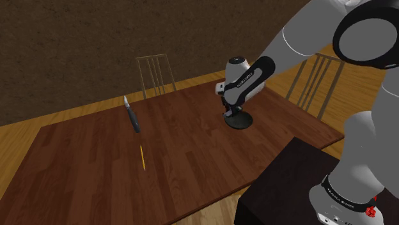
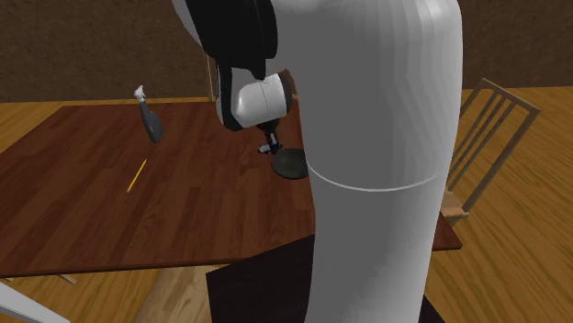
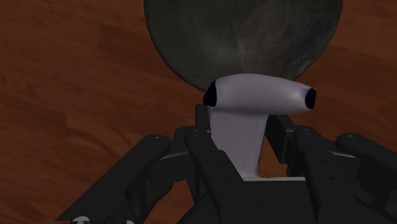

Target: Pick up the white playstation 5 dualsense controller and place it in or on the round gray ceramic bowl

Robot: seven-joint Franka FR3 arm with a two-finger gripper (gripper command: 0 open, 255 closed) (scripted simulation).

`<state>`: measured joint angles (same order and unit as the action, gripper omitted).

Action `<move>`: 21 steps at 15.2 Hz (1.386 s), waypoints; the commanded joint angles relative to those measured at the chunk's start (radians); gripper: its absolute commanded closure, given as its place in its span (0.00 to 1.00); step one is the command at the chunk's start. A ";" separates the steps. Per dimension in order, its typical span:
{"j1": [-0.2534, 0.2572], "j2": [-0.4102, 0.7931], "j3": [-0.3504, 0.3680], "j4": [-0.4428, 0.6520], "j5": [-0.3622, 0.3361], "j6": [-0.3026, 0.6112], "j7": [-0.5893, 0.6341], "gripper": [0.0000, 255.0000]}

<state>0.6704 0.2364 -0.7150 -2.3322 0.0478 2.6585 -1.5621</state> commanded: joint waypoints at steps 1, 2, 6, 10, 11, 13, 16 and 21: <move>-0.049 0.006 0.000 0.003 0.025 0.007 -0.071 1.00; -0.074 0.010 0.002 0.009 0.039 0.008 -0.106 1.00; -0.187 0.048 0.024 0.042 0.112 0.014 -0.252 1.00; -0.222 0.097 0.067 0.041 0.168 0.059 -0.288 1.00; -0.231 0.110 0.079 0.041 0.182 0.069 -0.297 1.00; -0.250 0.134 0.103 0.043 0.208 0.091 -0.314 1.00; -0.280 0.171 0.139 0.047 0.246 0.122 -0.339 1.00; -0.312 0.209 0.179 0.053 0.281 0.154 -0.362 1.00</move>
<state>0.3611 0.4416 -0.5399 -2.2796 0.3260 2.8089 -1.9231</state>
